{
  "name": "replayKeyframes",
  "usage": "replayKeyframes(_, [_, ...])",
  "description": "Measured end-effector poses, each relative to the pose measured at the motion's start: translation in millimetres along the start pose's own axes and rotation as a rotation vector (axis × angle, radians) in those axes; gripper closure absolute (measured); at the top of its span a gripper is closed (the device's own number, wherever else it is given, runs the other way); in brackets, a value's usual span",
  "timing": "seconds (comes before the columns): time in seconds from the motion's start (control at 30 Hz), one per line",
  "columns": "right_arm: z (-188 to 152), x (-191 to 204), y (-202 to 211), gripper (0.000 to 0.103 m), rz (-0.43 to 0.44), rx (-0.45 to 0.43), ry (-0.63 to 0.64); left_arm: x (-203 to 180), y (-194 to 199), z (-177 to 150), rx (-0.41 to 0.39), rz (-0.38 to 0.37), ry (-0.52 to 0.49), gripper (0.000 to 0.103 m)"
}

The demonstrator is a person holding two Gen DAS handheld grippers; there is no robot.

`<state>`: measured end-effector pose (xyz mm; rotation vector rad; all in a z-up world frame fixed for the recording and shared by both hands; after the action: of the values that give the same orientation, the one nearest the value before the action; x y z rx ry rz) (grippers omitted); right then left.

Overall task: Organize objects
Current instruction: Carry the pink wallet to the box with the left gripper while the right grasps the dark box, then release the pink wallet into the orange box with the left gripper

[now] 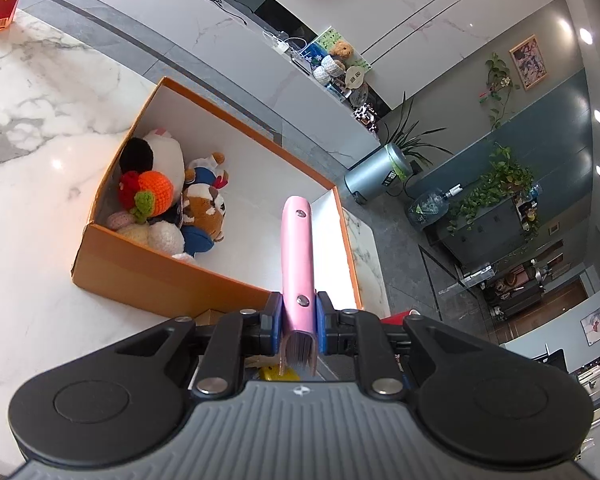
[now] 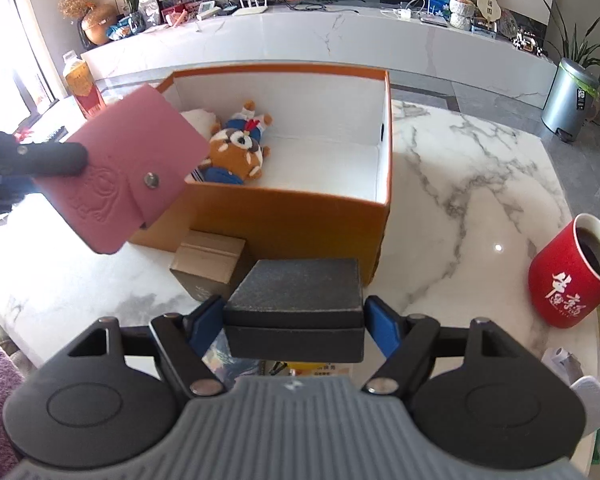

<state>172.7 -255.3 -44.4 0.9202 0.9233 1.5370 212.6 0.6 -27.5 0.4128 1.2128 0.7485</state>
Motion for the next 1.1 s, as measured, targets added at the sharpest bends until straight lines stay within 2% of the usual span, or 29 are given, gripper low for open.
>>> replayKeyframes(0.07, [10.3,1.6,31.4,0.026,0.019,-0.063,0.023,-2.5,2.0,9.0,-0.004,-0.011,0.002,0.083])
replayKeyframes(0.2, [28.0,0.9,53.2,0.026,0.035,-0.117,0.035,-4.5,-3.3,35.3,-0.007,-0.036,0.032,0.083])
replayKeyframes(0.3, [52.1,-3.2,54.4,0.026,0.049,-0.131,0.031,-3.7,-18.5,55.9,-0.014,-0.024,0.041,0.083])
replayKeyframes(0.4, [88.5,-5.7,33.1,0.026,0.018,-0.109,0.048,5.3,-46.9,78.9,0.012,-0.02,0.074,0.083])
replayKeyframes(0.5, [104.1,-3.4,18.9,0.026,-0.017,-0.093,0.088,16.1,-82.1,101.6,0.067,-0.012,0.099,0.083])
replayKeyframes(0.57, [127.0,-3.9,-6.2,0.026,-0.055,-0.048,0.139,22.1,-101.7,114.3,0.085,0.018,0.1,0.083])
replayKeyframes(0.7, [144.9,-6.3,-24.5,0.026,-0.086,-0.018,0.17,30.9,-132.3,132.2,0.11,0.061,0.092,0.083])
replayKeyframes(0.8, [158.9,-6.3,-40.3,0.026,-0.121,0.0,0.212,34.4,-147.9,138.6,0.122,0.101,0.089,0.083])
replayKeyframes(0.9, [169.7,-6.8,-54.0,0.026,-0.144,0.022,0.244,36.9,-160.4,135.9,0.149,0.102,0.109,0.083])
replayKeyframes(1.0, [170.4,-2.9,-61.9,0.026,-0.163,0.037,0.269,38.7,-169.8,132.6,0.161,0.148,0.133,0.083])
replayKeyframes(1.1, [171.0,-0.3,-68.1,0.026,-0.183,0.043,0.294,43.1,-178.7,129.5,0.181,0.157,0.16,0.083])
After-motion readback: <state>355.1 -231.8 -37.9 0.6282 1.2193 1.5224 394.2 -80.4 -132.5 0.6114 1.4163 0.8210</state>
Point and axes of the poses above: each gripper's, at about its wrist camera, not at the fingertips, and y roughly against the way its jaws point, x to its left, z to its top, the point moved 2 cm from there along -y, roughly the way its jaws point, and after that the axes turned 14 degrees about x, right-handed, at the moved point
